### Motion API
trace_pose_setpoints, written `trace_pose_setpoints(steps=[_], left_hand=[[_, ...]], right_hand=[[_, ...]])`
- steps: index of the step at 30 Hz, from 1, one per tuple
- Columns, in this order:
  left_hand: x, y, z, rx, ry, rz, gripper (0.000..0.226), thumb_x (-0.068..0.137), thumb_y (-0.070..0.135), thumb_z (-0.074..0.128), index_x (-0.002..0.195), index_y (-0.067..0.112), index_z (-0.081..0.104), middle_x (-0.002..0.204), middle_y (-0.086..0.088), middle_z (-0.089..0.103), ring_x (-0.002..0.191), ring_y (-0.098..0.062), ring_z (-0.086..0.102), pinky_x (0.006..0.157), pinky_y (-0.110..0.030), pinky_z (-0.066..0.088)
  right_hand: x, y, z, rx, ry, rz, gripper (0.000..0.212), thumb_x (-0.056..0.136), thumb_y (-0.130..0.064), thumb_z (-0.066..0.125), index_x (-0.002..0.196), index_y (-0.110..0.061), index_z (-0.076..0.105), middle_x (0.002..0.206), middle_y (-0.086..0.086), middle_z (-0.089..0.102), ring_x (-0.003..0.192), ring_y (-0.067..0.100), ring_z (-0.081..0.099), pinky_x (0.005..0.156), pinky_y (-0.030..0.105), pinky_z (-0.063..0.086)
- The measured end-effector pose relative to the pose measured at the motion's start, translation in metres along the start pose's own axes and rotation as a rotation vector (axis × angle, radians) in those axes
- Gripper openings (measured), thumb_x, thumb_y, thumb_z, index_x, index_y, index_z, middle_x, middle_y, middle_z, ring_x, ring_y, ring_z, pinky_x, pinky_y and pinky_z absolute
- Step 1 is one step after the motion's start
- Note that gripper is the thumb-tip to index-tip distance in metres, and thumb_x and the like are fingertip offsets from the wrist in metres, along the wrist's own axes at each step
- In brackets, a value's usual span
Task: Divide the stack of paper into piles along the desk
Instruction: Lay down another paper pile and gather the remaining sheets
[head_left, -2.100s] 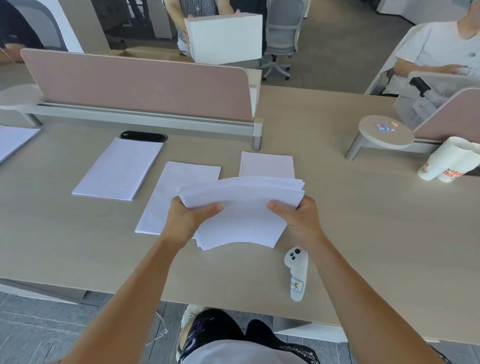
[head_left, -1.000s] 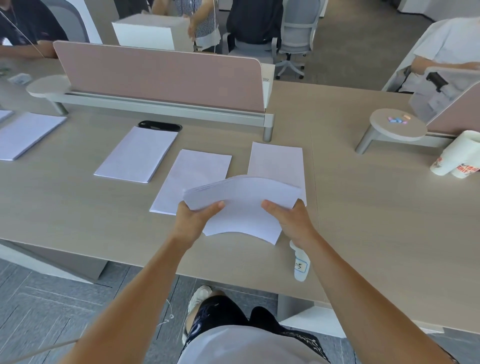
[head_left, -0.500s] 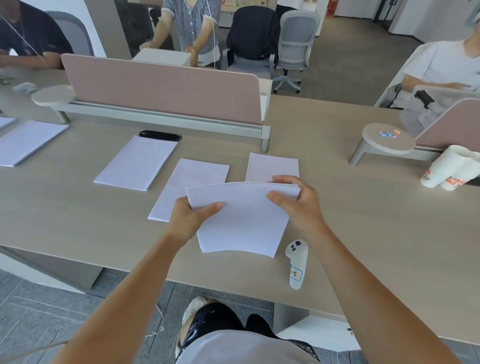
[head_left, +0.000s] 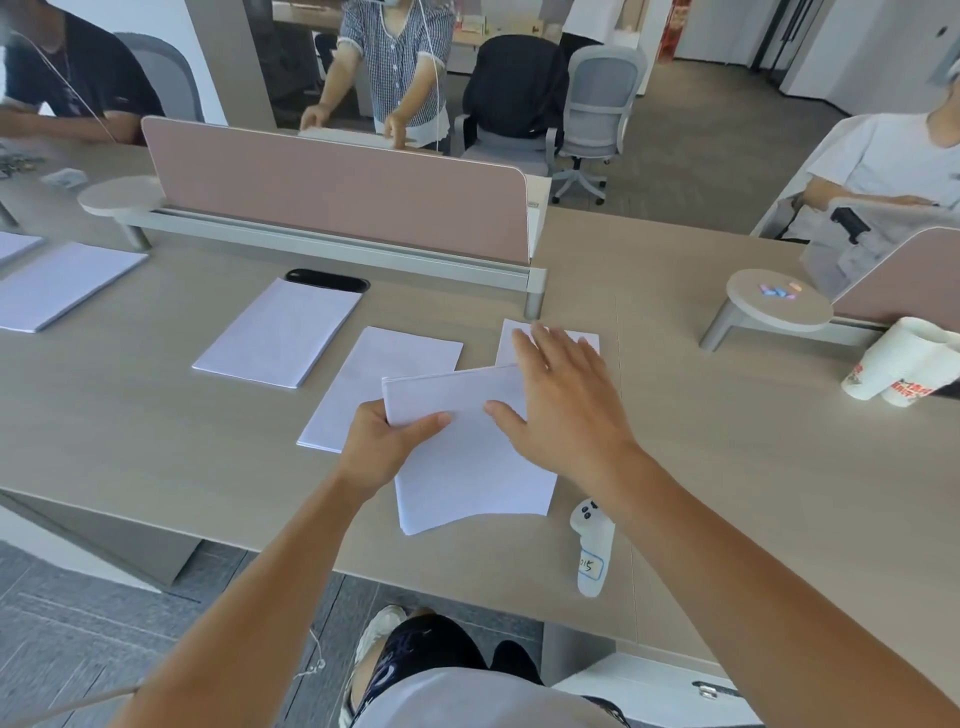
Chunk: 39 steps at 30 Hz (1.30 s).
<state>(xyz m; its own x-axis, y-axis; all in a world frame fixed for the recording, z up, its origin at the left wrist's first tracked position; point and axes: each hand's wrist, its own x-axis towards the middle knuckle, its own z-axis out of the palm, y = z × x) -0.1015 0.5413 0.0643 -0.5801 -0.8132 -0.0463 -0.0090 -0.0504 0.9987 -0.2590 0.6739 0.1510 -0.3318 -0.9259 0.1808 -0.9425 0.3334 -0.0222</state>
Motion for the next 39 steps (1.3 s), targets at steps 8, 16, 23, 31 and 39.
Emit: trace_pose_setpoints(steps=[8,16,23,31,39], left_hand=[[-0.003,0.000,0.001,0.087,-0.002,0.071,0.020,0.065,0.013,0.062,0.053,0.029,0.066,0.053,0.013,0.061,0.053,-0.002,0.056,0.055,-0.023,0.048],[-0.007,-0.001,0.004,0.037,0.044,0.016,0.018,0.064,0.040,0.082,0.073,0.024,0.078,0.080,0.005,0.076,0.073,-0.013,0.070,0.066,-0.032,0.057],[-0.008,0.018,0.015,0.058,0.134,-0.069,0.025,0.062,0.043,0.082,0.074,0.023,0.078,0.085,-0.003,0.077,0.079,-0.021,0.072,0.075,-0.044,0.060],[0.034,0.087,0.030,0.030,0.041,0.036,0.007,0.077,0.024,0.080,0.074,0.029,0.077,0.080,0.008,0.075,0.076,-0.011,0.072,0.068,-0.030,0.057],[0.079,0.119,0.127,-0.034,-0.251,0.005,0.013,0.074,0.016,0.085,0.072,0.023,0.074,0.073,0.010,0.074,0.069,-0.007,0.069,0.068,-0.031,0.057]], right_hand=[[0.010,-0.065,0.015,0.029,-0.050,-0.453,0.086,0.093,-0.060,0.050,0.157,-0.015,0.016,0.165,0.009,0.014,0.153,0.027,0.007,0.122,0.049,0.003],[0.019,0.000,0.015,0.449,0.242,-0.215,0.082,0.090,-0.050,0.061,0.153,-0.009,0.028,0.162,0.008,0.025,0.150,0.025,0.019,0.121,0.049,0.016],[0.007,0.078,0.050,1.135,-0.254,0.397,0.086,0.069,-0.043,0.086,0.144,-0.030,0.045,0.138,-0.022,0.053,0.132,0.012,0.051,0.110,0.041,0.042],[0.025,0.068,0.014,1.421,0.098,0.534,0.010,0.083,-0.021,0.079,0.077,-0.024,0.071,0.072,-0.013,0.074,0.070,0.005,0.071,0.064,0.024,0.056],[-0.011,0.121,-0.038,1.031,0.366,0.744,0.018,0.092,-0.034,0.067,0.077,-0.025,0.070,0.085,0.018,0.071,0.080,0.030,0.069,0.071,0.043,0.056]])
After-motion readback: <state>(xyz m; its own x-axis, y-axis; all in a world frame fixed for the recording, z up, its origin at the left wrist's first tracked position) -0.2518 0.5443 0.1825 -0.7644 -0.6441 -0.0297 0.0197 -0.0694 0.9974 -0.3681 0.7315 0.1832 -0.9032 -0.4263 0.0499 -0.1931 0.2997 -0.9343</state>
